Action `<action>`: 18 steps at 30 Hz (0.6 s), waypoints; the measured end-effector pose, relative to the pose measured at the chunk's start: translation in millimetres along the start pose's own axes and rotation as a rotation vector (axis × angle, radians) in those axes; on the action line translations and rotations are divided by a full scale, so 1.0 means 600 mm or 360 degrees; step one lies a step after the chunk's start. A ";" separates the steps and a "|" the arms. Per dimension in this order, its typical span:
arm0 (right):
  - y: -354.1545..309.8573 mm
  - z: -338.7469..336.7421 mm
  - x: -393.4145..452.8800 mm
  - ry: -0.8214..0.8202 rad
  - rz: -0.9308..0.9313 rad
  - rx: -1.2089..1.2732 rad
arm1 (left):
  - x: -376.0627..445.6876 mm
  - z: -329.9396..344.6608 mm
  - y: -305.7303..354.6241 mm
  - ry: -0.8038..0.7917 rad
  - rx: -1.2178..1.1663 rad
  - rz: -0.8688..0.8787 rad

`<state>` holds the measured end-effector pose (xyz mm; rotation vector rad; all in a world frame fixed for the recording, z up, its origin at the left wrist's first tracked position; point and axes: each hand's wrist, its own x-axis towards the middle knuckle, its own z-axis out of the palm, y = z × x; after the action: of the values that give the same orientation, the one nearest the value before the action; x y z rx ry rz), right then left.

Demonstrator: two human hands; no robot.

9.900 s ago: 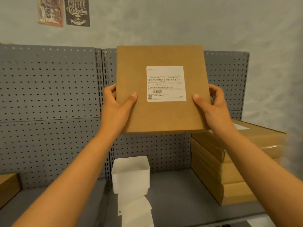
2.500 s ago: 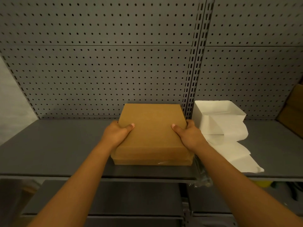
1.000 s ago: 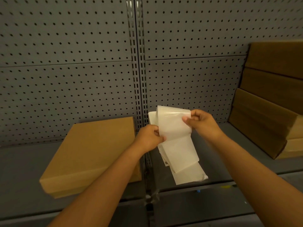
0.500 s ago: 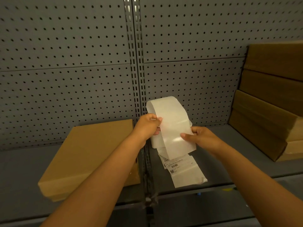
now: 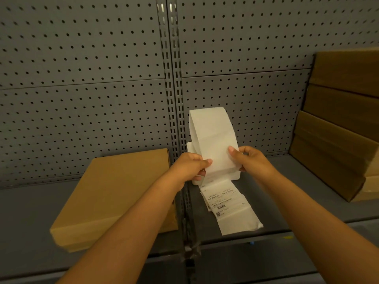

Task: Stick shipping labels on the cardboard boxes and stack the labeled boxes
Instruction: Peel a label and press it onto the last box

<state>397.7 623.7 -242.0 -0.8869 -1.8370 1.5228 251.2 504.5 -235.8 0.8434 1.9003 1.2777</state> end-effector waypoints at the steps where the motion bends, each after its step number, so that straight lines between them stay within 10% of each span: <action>1: 0.005 -0.002 0.001 -0.0039 0.0031 -0.0018 | 0.002 -0.002 0.000 0.0030 -0.0038 -0.0003; 18: 0.003 0.019 0.010 0.0677 -0.0403 -0.0488 | 0.023 0.002 0.000 0.0067 -0.0230 -0.0015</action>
<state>385.6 621.8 -245.6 -0.9835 -1.8003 0.8345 244.4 516.3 -238.4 0.7377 1.8170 1.4183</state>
